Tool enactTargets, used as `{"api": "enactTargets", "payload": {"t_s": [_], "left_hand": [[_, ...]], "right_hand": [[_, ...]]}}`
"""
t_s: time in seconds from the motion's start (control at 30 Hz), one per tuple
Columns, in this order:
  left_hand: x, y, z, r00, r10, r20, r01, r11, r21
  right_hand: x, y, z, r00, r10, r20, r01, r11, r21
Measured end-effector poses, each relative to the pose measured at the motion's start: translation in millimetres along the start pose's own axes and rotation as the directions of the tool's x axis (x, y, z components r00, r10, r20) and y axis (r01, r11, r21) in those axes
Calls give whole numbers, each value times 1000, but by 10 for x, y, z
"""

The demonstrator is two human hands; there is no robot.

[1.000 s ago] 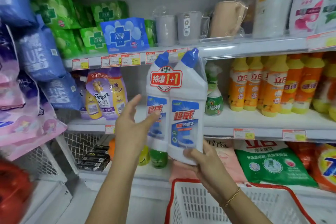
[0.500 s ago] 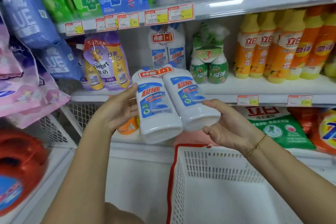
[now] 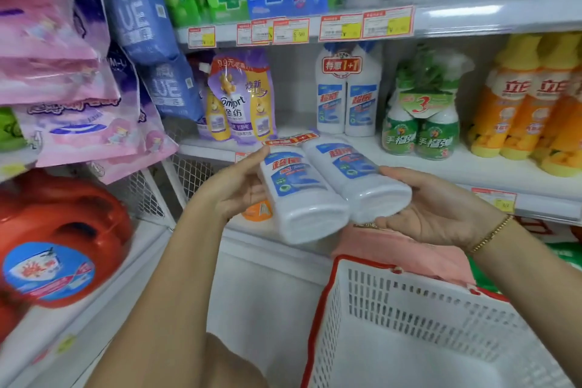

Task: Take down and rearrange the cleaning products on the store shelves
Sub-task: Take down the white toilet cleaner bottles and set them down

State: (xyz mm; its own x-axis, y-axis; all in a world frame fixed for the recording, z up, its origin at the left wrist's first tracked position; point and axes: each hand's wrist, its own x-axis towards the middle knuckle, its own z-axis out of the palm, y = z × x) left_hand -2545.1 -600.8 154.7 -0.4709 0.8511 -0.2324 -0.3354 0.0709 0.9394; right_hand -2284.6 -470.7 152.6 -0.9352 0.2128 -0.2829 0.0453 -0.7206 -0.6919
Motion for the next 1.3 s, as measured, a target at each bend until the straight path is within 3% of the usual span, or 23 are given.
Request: {"api": "enactTargets", "payload": {"t_s": [0.13, 0.27, 0.53, 0.6, 0.67, 0.77, 0.83, 1.0, 1.2, 1.3], "left_hand": [[66, 156, -84, 996, 37, -77, -30, 996, 85], [132, 259, -306, 997, 26, -78, -4, 962, 274], [377, -449, -746, 961, 271, -51, -207, 832, 514], [506, -767, -847, 959, 275, -64, -186, 785, 591], [637, -1081, -936, 962, 258, -83, -141, 738, 660], [843, -1567, -1074, 977, 195, -83, -69, 663, 746], [961, -1858, -1169, 988, 135, -78, -29, 650, 760], [1102, -2308, -1380, 993, 40, -114, 44, 760, 649], [1114, -2538, -1480, 989, 26, -146, 66, 803, 593], [1106, -2556, -1512, 987, 29, -160, 75, 792, 605]], "right_hand": [[268, 20, -199, 996, 38, -79, -41, 998, -44], [707, 136, -382, 992, 19, -129, -43, 982, -185], [1709, 695, -642, 961, 22, -275, -138, 903, -407], [1902, 766, -671, 921, -198, -336, -44, 803, -594], [2119, 830, -807, 815, -458, -355, 43, 659, -751], [2273, 1125, -1161, 829, -424, -364, -78, 557, -827], [2313, 1289, -1318, 849, -357, -388, -141, 556, -819], [2500, 1463, -1484, 832, -396, -388, -241, 372, -896], [2631, 1558, -1513, 849, -390, -356, -305, 189, -934], [2637, 1577, -1507, 854, -383, -351, -305, 176, -936]]}}
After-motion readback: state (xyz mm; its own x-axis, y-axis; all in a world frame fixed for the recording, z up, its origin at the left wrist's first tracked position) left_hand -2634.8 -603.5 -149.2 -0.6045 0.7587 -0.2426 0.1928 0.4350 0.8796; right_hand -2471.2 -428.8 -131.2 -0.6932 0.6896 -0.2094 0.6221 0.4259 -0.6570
